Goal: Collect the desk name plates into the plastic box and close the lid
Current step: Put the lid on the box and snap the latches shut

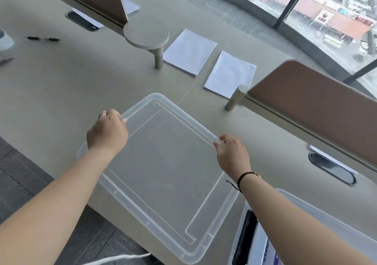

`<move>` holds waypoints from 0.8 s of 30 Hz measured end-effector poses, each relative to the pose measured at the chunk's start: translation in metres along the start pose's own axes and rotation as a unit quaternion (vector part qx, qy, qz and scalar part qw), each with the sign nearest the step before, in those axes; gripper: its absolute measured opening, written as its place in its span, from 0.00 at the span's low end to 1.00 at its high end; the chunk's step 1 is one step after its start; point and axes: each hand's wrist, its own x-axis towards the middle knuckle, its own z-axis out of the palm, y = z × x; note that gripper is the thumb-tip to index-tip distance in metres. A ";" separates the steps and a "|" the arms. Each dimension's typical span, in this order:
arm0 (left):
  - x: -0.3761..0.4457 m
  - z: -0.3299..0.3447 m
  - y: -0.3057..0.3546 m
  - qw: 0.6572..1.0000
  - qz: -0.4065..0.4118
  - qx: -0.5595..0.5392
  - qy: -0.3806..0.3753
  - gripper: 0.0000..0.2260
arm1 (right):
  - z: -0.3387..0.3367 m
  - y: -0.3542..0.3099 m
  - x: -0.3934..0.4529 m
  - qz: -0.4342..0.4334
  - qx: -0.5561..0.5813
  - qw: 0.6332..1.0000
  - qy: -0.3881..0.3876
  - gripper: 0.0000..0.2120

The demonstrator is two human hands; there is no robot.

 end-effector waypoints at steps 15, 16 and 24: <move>-0.071 -0.008 0.109 0.990 0.137 -0.019 -0.032 0.12 | -0.124 0.081 -0.075 0.068 -0.004 0.991 0.112 0.15; -0.082 -0.007 0.118 0.989 0.146 -0.019 -0.036 0.12 | -0.130 0.092 -0.081 0.071 -0.005 0.991 0.117 0.15; -0.172 0.005 0.164 0.978 0.199 0.014 -0.054 0.12 | -0.155 0.185 -0.136 0.099 0.024 0.987 0.121 0.15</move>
